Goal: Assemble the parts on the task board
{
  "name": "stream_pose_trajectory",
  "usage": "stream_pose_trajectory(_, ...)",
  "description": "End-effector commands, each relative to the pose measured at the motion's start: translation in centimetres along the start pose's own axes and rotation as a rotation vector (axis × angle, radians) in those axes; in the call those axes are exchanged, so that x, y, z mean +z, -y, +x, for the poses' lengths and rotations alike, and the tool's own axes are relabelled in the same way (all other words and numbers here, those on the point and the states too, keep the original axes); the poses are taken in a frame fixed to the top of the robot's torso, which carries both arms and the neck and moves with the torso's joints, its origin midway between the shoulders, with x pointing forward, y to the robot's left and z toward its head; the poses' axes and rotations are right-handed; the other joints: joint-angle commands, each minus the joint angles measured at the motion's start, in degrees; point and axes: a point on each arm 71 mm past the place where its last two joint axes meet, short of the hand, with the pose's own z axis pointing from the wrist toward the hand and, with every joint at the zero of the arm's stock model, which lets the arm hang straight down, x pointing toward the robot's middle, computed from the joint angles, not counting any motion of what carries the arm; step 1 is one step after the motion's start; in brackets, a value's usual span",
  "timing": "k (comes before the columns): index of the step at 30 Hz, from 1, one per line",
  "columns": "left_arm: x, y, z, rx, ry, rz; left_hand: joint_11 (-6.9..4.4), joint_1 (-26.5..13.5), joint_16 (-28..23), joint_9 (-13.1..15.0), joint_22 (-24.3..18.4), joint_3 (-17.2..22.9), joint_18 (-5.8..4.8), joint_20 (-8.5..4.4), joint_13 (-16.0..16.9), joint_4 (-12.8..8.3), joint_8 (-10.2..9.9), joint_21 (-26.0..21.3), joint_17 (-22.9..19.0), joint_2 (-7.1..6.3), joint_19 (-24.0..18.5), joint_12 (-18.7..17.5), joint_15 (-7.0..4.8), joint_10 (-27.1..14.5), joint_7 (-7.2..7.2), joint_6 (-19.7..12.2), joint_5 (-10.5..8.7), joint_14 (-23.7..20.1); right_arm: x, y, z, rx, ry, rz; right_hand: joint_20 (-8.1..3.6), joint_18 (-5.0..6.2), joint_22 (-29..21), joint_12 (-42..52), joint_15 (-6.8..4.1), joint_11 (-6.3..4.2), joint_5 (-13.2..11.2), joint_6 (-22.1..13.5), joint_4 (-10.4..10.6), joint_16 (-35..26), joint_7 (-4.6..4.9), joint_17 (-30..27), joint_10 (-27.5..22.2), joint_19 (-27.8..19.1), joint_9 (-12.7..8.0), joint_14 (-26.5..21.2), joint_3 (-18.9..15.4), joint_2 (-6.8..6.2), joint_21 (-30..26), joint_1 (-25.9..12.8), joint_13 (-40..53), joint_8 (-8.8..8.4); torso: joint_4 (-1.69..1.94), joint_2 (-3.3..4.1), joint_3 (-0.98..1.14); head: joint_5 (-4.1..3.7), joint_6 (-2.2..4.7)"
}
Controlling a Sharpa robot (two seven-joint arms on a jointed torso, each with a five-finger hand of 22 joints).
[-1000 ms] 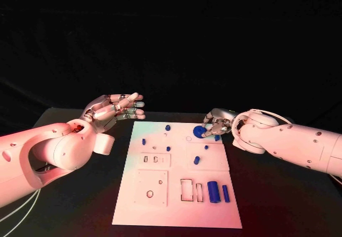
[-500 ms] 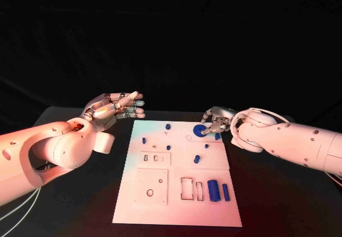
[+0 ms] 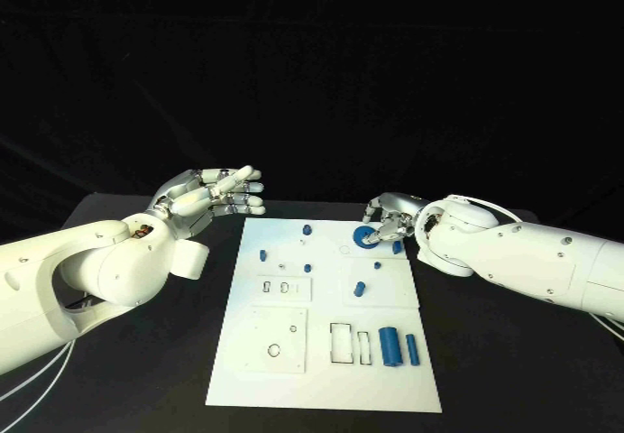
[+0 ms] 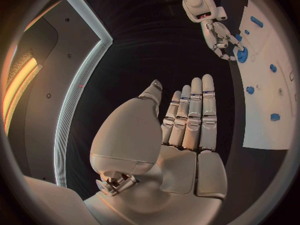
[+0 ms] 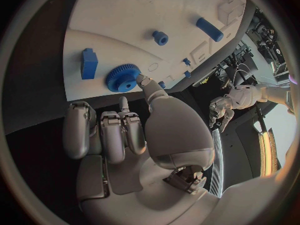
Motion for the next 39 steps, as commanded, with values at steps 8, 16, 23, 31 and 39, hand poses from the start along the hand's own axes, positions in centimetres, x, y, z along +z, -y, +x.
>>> stream_pose_trajectory(8,0.0,0.1,0.2,-0.006,-0.025,0.002,0.19,0.32,-0.29,-0.06,-0.08,-0.02,0.1,0.1,-0.09,-0.27,-0.31,-0.29,0.11,0.39,-0.39,-0.22,-0.03,0.03,0.26,0.2,-0.18,-0.48,0.1,0.4,0.4,-0.07,-0.021,0.013,0.4,-0.6,0.16,-0.05,0.3,0.46,-0.62,-0.49,-0.51,0.33,0.59,15.07,4.64,-0.08,0.22,5.87,0.03,0.14,0.17,0.25,13.42,0.97,-0.03,0.0,0.0,0.1,-0.19)
stream_pose_trajectory(16,0.0,0.1,0.2,-0.006,-0.025,0.002,0.19,0.32,-0.29,-0.06,-0.08,-0.02,0.1,0.1,-0.09,-0.27,-0.31,-0.29,0.11,0.39,-0.39,-0.22,-0.03,0.03,0.26,0.2,-0.18,-0.48,0.2,0.5,0.6,-0.077,-0.03,0.019,0.39,-0.57,0.05,-0.12,0.28,0.45,-0.66,-0.51,-0.54,0.33,0.59,15.07,4.56,-0.16,0.31,5.87,0.13,0.29,0.08,0.31,13.33,1.3,0.03,0.03,0.01,0.08,-0.27)
stream_pose_trajectory(23,0.0,0.1,0.3,-0.006,-0.026,0.002,0.19,0.32,-0.29,-0.06,-0.08,-0.02,0.1,0.1,-0.09,-0.27,-0.31,-0.29,0.11,0.39,-0.39,-0.22,-0.03,0.03,0.26,0.2,-0.18,-0.48,0.4,0.6,1.2,-0.075,-0.045,0.019,0.37,-0.53,-0.1,-0.13,0.24,0.43,-0.7,-0.42,-0.52,0.33,0.55,15.07,4.56,-0.27,0.43,5.87,0.25,0.52,-0.04,0.28,13.32,1.85,0.02,0.03,0.04,0.22,-0.34)
stream_pose_trajectory(31,0.0,0.1,0.2,-0.005,-0.025,0.001,0.19,0.32,-0.29,-0.06,-0.08,-0.02,0.1,0.1,-0.09,-0.27,-0.31,-0.29,0.11,0.39,-0.39,-0.22,-0.03,0.03,0.26,0.2,-0.18,-0.48,0.4,0.6,1.4,-0.066,-0.049,0.018,0.15,-0.55,0.15,0.07,-0.03,0.27,-2.37,0.83,-0.64,0.33,0.4,15.07,4.83,-0.2,0.39,5.87,1.99,2.5,0.0,0.65,13.64,3.37,-0.01,0.0,0.01,0.34,-0.47)
stream_pose_trajectory(39,0.0,0.1,0.2,-0.005,-0.024,0.001,0.18,0.33,-0.33,-0.06,-0.1,-0.05,0.11,0.11,-0.1,-0.27,-0.35,-0.29,0.15,0.46,-0.41,-0.25,-0.03,0.08,0.26,0.24,-0.19,-0.49,0.4,0.6,1.4,-0.062,-0.044,0.013,-0.57,-0.58,0.5,0.38,-0.91,-0.31,-2.72,4.64,-0.96,0.33,-0.28,15.07,5.23,-0.07,-0.83,5.87,6.32,4.69,0.08,0.48,14.12,3.62,-0.03,-0.01,0.02,0.37,-0.46)
